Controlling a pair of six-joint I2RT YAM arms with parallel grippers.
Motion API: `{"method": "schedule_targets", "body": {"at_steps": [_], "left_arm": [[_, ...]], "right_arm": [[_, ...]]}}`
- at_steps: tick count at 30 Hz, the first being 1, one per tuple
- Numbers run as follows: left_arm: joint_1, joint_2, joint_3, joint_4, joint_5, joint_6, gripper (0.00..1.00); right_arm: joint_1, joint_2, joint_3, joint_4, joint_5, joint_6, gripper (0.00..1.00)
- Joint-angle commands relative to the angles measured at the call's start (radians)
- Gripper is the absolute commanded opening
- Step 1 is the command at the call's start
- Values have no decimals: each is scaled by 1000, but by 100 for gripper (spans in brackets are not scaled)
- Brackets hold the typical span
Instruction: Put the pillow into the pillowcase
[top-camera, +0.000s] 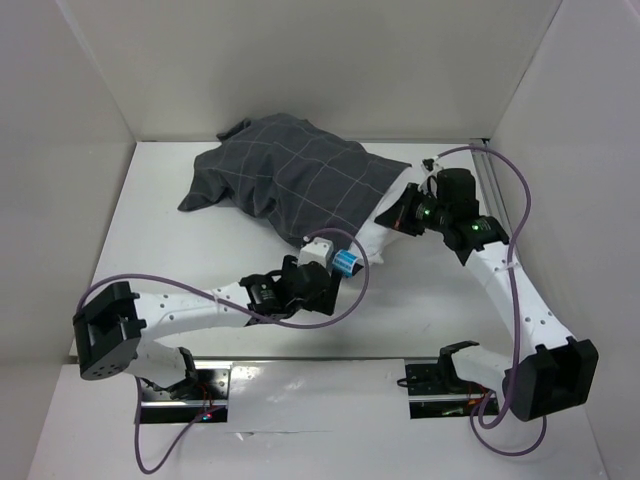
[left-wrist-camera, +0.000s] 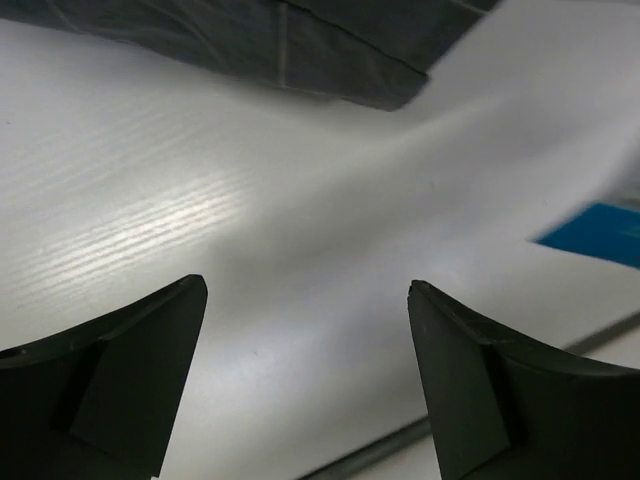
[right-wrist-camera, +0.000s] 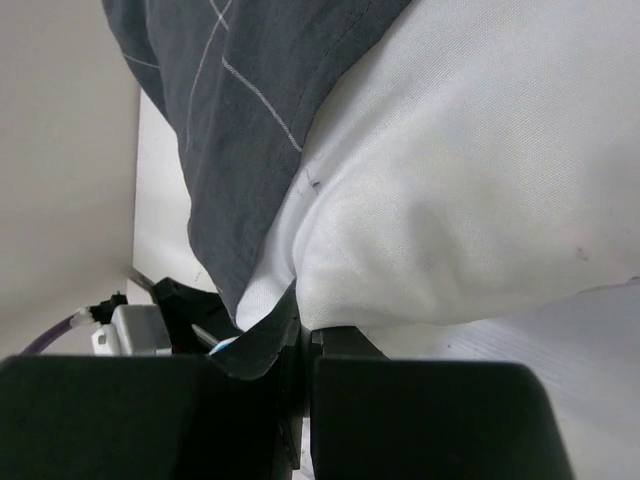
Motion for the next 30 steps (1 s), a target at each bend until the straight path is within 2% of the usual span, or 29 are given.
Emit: {"method": "schedule_targets", "body": {"at_steps": [1, 4, 7, 12, 18, 21, 24, 25, 26, 29, 30], "left_arm": [[2, -16, -59, 292, -147, 0, 93], [2, -1, -86, 417, -147, 30, 92], [2, 15, -76, 418, -147, 1, 94], [-7, 3, -97, 540, -107, 1, 94], [-7, 107, -11, 508, -172, -1, 95], [-7, 138, 10, 510, -222, -1, 89], [-7, 147, 21, 474, -311, -19, 70], [-7, 147, 21, 465, -311, -33, 70], [-7, 147, 21, 465, -339, -45, 63], [-7, 147, 33, 438, -365, -83, 57], [-7, 156, 49, 422, -365, -99, 51]], "right_arm": [[6, 2, 84, 64, -32, -25, 0], [6, 11, 84, 64, -32, -25, 0], [6, 11, 93, 64, -32, -25, 0], [6, 11, 102, 64, -32, -25, 0], [6, 11, 102, 64, -32, -25, 0], [6, 20, 102, 64, -32, -25, 0], [6, 20, 102, 64, -41, -25, 0], [6, 20, 102, 55, -42, -25, 0], [6, 20, 102, 55, -42, -25, 0], [6, 20, 92, 55, -42, -25, 0], [6, 20, 81, 55, -42, -25, 0]]}}
